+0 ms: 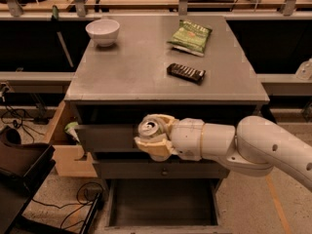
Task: Place 7up can into bottom drawer
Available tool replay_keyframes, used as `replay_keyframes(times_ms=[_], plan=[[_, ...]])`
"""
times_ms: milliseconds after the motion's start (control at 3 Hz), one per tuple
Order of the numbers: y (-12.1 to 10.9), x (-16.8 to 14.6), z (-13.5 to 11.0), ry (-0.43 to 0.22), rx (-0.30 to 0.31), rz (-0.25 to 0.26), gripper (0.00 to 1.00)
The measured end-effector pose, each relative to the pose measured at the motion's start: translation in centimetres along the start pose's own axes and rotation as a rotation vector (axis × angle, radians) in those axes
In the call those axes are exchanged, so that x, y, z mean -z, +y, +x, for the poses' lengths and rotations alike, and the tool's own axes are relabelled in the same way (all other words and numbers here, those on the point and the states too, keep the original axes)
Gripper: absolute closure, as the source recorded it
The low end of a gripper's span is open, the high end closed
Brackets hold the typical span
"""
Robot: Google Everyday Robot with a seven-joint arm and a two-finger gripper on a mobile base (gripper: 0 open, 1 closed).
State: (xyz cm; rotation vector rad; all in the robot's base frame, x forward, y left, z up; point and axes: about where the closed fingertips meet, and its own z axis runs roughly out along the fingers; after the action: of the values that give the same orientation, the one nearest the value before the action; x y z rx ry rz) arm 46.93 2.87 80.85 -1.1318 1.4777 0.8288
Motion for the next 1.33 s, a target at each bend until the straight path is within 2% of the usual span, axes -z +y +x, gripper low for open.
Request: replay_keyframes(times_ms=[333,667,1000,1333], plan=[[-4.0,0.9,5.3,-0.001,0.011,0.097,1.00],[-3.9,0.8,5.2,-0.001,0.011,0.096,1.00],[-1.5,2.0,9.3,-0.016,-0.047,0.062,1.00],[1.6,5.3,17.2,-0.052,-0.108,-0.004,1.00]])
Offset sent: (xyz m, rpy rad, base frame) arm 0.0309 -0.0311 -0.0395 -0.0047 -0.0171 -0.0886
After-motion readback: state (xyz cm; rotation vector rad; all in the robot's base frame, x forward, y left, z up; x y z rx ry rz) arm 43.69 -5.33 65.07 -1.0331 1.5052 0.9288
